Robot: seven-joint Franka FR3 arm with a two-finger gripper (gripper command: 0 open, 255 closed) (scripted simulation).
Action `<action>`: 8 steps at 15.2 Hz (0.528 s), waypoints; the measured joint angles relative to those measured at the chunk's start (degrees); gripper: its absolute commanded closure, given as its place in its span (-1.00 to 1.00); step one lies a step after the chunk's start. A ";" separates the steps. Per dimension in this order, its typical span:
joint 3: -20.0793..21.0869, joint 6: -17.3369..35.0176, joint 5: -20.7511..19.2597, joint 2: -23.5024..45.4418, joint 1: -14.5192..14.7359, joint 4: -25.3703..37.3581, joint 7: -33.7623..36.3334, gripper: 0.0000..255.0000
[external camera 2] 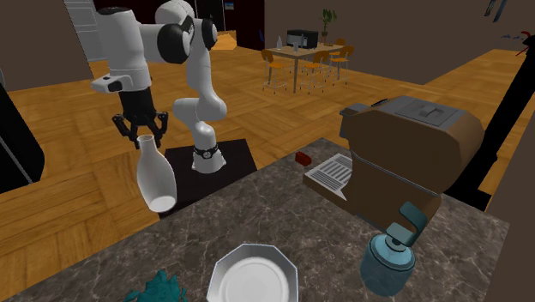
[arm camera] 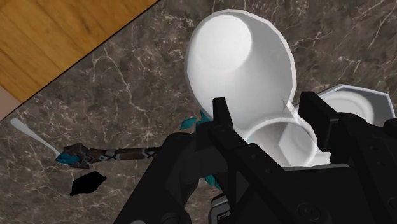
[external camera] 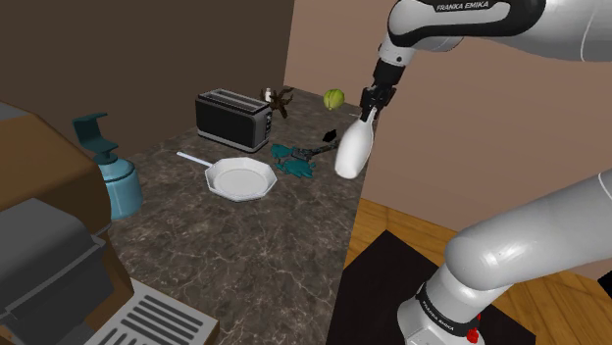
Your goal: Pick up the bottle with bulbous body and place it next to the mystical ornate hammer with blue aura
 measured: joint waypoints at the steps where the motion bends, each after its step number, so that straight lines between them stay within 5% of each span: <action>1: -0.04 0.80 -0.02 -0.05 -0.02 -0.85 -0.05 1.00; 8: -0.07 6.12 -0.03 0.17 -0.03 -5.95 -0.02 1.00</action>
